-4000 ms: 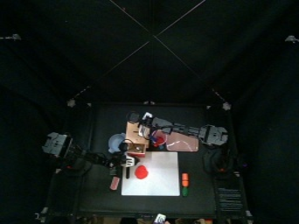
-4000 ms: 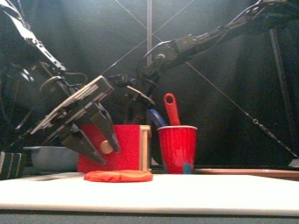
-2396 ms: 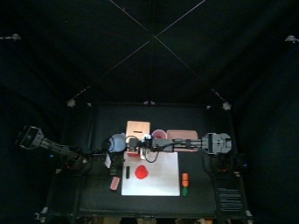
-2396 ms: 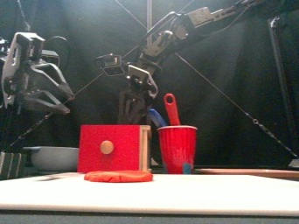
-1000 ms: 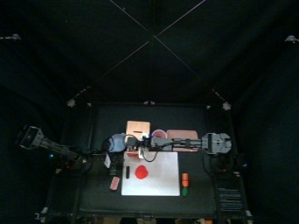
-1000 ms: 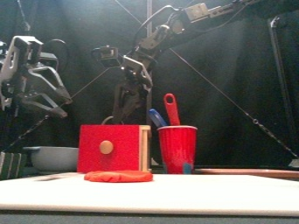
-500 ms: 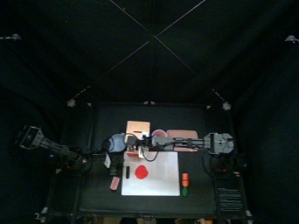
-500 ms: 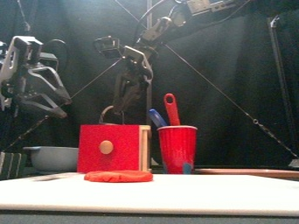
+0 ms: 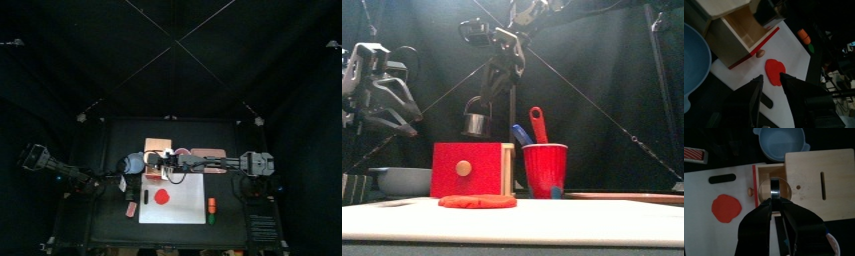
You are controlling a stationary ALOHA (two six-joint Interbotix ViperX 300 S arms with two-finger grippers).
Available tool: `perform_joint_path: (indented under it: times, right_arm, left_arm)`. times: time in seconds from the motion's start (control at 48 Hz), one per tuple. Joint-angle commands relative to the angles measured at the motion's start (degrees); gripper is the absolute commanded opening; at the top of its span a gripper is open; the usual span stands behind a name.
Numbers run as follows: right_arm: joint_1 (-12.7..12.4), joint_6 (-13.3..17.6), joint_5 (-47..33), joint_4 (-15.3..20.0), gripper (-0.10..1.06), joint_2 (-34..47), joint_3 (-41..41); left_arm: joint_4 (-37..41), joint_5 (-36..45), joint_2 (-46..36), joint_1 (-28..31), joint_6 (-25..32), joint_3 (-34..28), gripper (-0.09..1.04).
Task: Get the cutter from the drawer then cut the dough then place the extra dough in the bowl
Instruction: Place the cutter on the board
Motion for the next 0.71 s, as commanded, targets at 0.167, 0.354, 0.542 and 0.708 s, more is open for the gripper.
perform_joint_path:
  times: [0.167,0.354,0.542,0.708]
  right_arm:
    - [6.1,0.4,1.4,1.8,0.53,-14.0,12.2]
    - [8.7,5.8,-6.9,6.7,0.53,-20.7,28.3]
    - [8.6,8.0,-16.6,6.8,0.53,-21.6,37.9]
    - [8.0,9.1,-21.7,5.8,0.54,-21.0,42.3]
  left_arm:
    - [0.3,-0.4,-0.3,1.1,0.2,-0.7,0.74]
    - [0.4,-0.3,-0.5,2.3,0.2,-0.9,0.74]
    - [0.4,-0.5,-1.7,5.3,0.4,-1.2,0.74]
    - [1.7,-0.5,-2.0,8.3,0.2,-1.8,0.74]
